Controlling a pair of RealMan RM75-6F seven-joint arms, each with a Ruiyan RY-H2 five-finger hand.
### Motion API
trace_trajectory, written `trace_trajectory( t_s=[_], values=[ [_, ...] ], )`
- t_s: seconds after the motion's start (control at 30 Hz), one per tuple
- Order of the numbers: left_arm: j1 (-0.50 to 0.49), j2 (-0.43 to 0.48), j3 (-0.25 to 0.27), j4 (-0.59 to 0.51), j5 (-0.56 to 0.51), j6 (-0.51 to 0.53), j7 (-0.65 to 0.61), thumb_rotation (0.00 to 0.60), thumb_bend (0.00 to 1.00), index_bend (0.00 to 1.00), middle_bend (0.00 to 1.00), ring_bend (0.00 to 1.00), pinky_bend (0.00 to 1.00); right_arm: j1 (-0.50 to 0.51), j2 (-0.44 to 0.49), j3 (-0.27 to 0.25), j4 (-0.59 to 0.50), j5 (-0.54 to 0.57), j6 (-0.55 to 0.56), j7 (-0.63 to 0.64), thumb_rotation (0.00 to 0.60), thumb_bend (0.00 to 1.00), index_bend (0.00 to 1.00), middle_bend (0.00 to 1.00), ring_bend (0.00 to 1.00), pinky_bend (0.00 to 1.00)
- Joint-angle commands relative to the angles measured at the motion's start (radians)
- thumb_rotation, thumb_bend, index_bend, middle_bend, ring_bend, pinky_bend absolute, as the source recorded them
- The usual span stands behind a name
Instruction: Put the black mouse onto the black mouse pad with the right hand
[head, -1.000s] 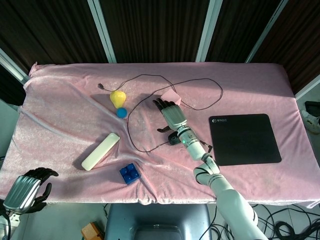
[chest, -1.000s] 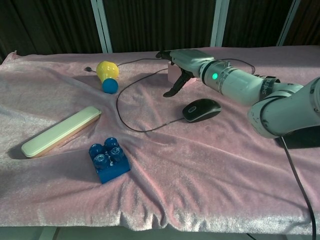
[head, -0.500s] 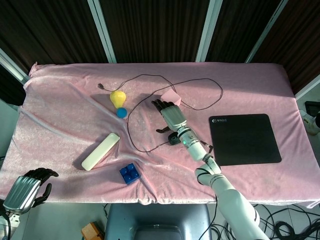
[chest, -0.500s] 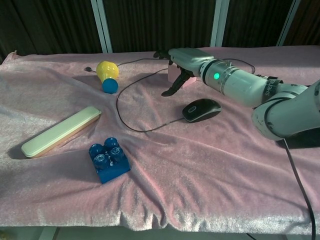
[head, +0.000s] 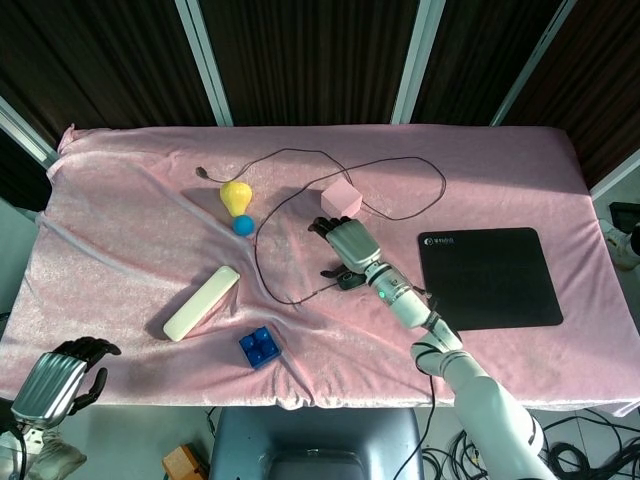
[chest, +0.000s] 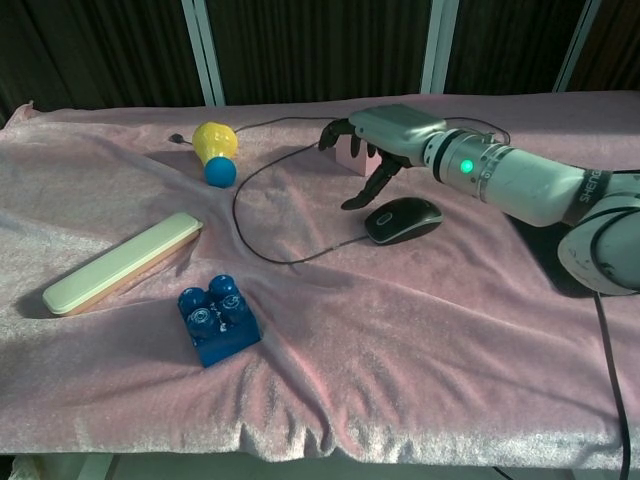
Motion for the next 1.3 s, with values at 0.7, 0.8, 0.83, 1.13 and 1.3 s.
trace_trajectory(
  t_s=[0.7,0.8,0.83,1.13,1.3],
  values=[
    [0.000,0.000,0.000,-0.004,-0.002,0.000,0.003,0.600,0.58,0.38,0.39,0.32,0.44,-0.140,0.245,-0.121,-0.271,-0.091,0.068,-0.014,0.600,0.20,0.37,0.33,0.38,0.49],
    [0.000,0.001,-0.001,-0.003,-0.006,0.000,0.000,0.600,0.58,0.38,0.39,0.32,0.44,-0.136,0.235,-0.126,-0.262,-0.095,0.048,-0.031,0.600,0.20,0.37,0.33,0.38,0.49],
    [0.000,0.001,-0.001,-0.003,-0.007,-0.001,-0.002,0.600,0.58,0.38,0.39,0.32,0.44,-0.135,0.231,-0.128,-0.259,-0.097,0.039,-0.037,0.600,0.20,0.37,0.33,0.38,0.49],
    [0.000,0.003,0.001,-0.004,-0.003,-0.001,-0.004,0.600,0.58,0.38,0.39,0.32,0.44,-0.123,0.191,-0.123,-0.213,-0.092,-0.001,-0.079,0.600,0.20,0.41,0.35,0.41,0.50],
    [-0.001,0.003,0.001,-0.005,-0.004,-0.004,-0.002,0.600,0.58,0.38,0.39,0.32,0.44,-0.111,0.160,-0.107,-0.176,-0.079,-0.022,-0.082,0.600,0.20,0.43,0.36,0.41,0.51]
  ],
)
